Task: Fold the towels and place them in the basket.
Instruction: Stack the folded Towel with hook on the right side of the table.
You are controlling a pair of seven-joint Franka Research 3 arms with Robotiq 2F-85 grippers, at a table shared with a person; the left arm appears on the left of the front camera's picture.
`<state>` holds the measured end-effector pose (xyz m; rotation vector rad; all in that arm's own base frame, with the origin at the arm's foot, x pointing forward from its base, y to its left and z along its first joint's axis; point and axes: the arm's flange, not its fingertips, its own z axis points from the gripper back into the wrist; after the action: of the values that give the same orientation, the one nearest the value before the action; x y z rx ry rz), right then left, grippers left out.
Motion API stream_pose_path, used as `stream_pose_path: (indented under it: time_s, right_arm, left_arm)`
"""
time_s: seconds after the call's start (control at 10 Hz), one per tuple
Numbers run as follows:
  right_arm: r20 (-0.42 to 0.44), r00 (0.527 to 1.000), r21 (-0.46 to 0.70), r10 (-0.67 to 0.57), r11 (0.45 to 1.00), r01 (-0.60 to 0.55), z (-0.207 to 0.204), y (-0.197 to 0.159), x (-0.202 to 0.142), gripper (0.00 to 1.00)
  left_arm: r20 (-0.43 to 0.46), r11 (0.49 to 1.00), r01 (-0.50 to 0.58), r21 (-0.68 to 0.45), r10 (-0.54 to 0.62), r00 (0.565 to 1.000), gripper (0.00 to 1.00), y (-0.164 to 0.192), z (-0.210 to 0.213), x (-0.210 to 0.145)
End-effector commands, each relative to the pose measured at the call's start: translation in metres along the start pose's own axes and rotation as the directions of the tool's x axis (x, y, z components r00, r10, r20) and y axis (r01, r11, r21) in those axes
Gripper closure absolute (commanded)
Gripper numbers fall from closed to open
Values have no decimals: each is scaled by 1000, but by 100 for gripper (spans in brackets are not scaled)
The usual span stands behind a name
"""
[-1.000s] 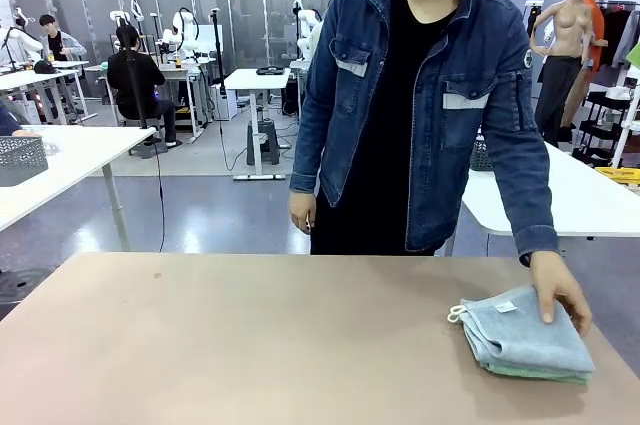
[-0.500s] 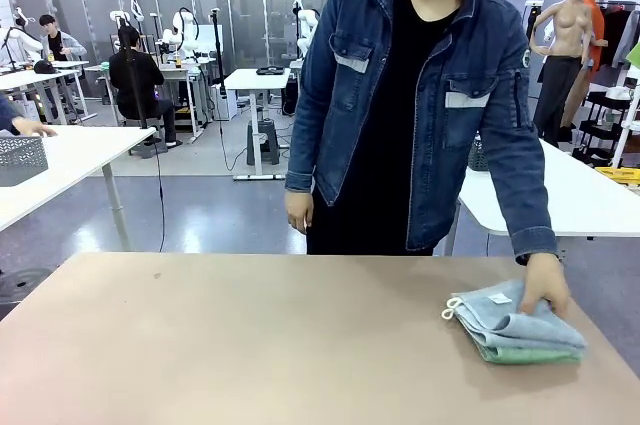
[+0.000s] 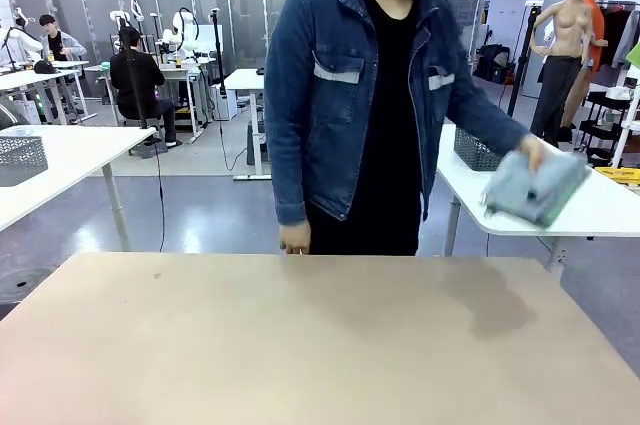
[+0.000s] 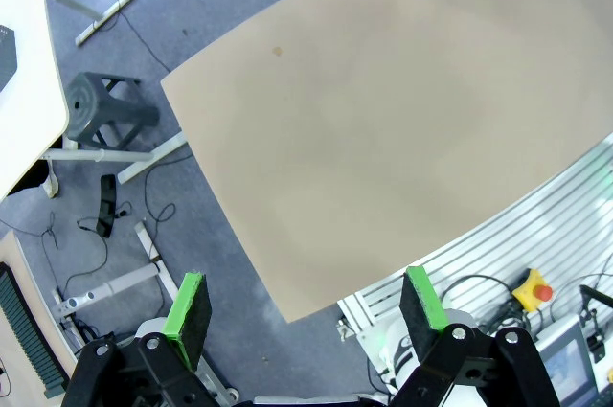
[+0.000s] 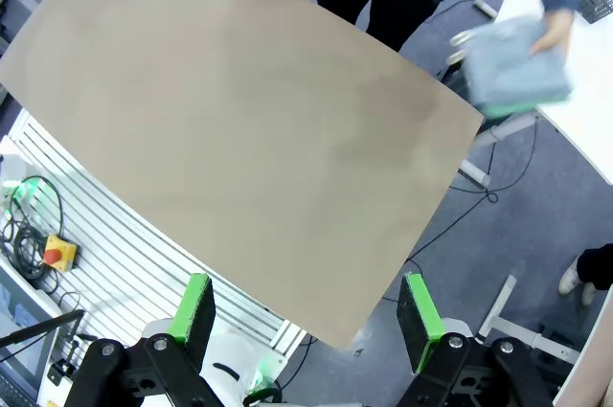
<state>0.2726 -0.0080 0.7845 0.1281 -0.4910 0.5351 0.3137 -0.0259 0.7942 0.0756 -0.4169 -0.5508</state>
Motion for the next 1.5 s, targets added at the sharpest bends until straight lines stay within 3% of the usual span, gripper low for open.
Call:
stream_pose_path:
  time_s: [0.0, 1.4]
  right_arm:
    - [-12, 1000, -6, 0, 1000, 0, 2, 2, -1, 4]
    - [-12, 1000, -6, 0, 1000, 0, 2, 2, -1, 4]
  left_arm:
    - [2, 1000, -1, 5, 1, 1000, 0, 1, 1, -1]
    - [2, 1000, -1, 5, 1, 1000, 0, 1, 1, -1]
